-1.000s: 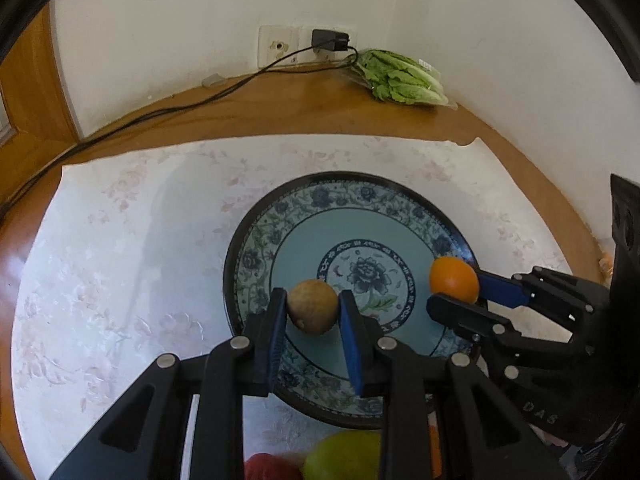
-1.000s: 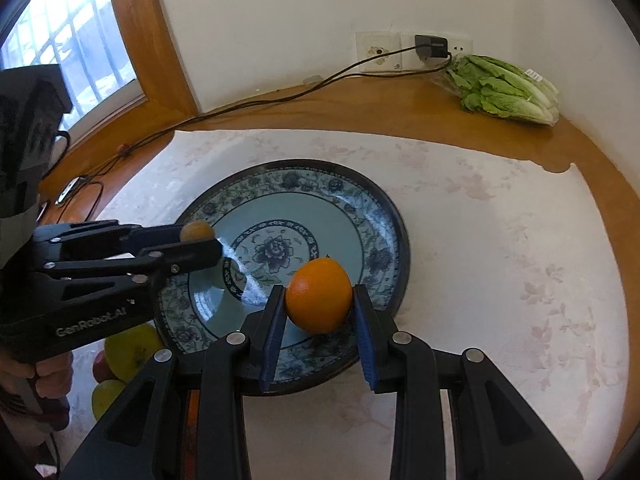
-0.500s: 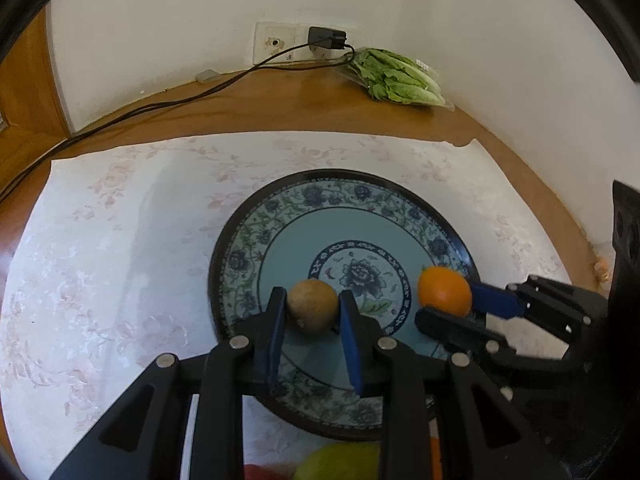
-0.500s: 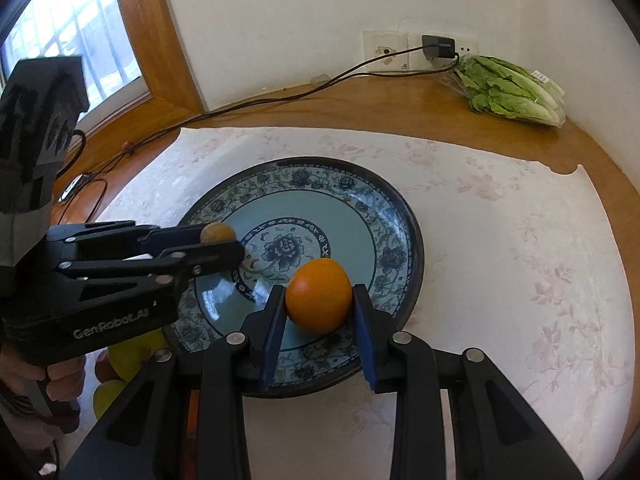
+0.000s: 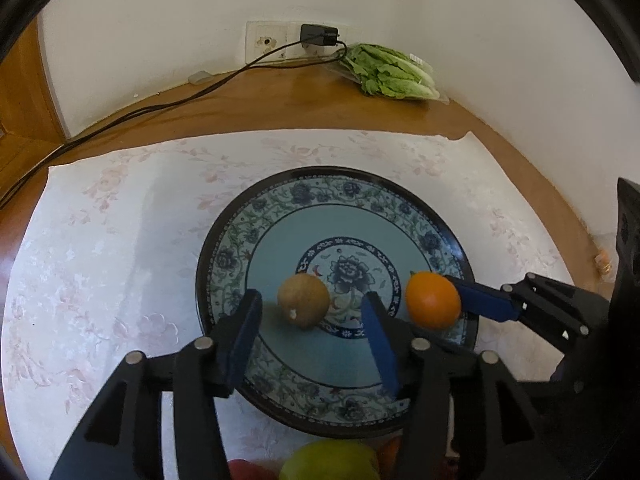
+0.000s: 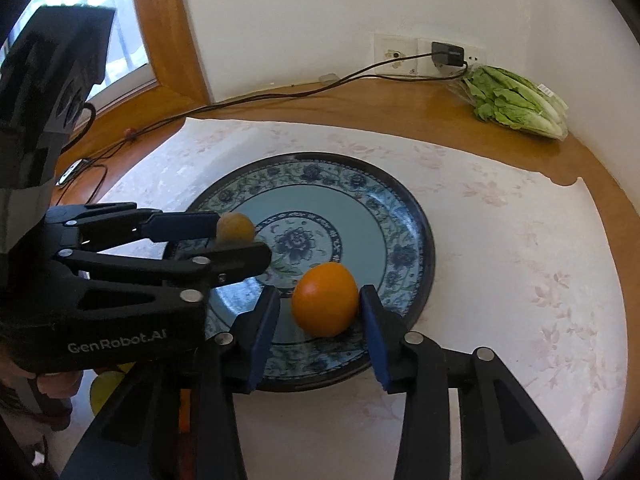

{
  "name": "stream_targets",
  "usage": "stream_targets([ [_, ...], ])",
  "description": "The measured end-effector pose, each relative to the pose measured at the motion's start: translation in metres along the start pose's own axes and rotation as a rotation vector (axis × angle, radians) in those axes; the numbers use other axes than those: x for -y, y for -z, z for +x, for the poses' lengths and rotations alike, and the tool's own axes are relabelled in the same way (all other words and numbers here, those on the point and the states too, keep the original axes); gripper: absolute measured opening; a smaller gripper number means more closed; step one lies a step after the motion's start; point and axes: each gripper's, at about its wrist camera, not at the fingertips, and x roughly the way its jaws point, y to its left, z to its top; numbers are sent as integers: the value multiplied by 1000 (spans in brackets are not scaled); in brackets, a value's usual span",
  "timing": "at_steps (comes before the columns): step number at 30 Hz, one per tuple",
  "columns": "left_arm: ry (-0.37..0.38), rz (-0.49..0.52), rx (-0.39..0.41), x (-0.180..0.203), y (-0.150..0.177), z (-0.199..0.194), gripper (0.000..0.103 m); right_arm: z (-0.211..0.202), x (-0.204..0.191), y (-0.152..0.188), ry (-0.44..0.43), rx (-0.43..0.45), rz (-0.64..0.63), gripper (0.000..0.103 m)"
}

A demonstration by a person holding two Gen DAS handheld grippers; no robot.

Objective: Organize fruits
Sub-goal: 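Open the left gripper onto the plate while the right gripper releases the orange beside it, then withdraw both open grippers from the plate back to the fruit pile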

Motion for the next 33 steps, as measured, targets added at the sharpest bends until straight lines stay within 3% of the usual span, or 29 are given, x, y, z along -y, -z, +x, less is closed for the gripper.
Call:
stream_targets([
  [5, -14, -11, -13, 0, 0, -2, 60, -4, -1, 2, 1, 6, 13, 52],
  [16, -4, -42, 22, -3, 13, -34, 66, -32, 2, 10, -9, 43, 98, 57],
  [25, -8, -52, 67, -4, 19, -67, 69, -59, -7, 12, -15, 98, 107, 62],
  [33, -17, -72, 59, -7, 31, -81, 70, -73, -12, 19, -1, 97, 112, 64],
])
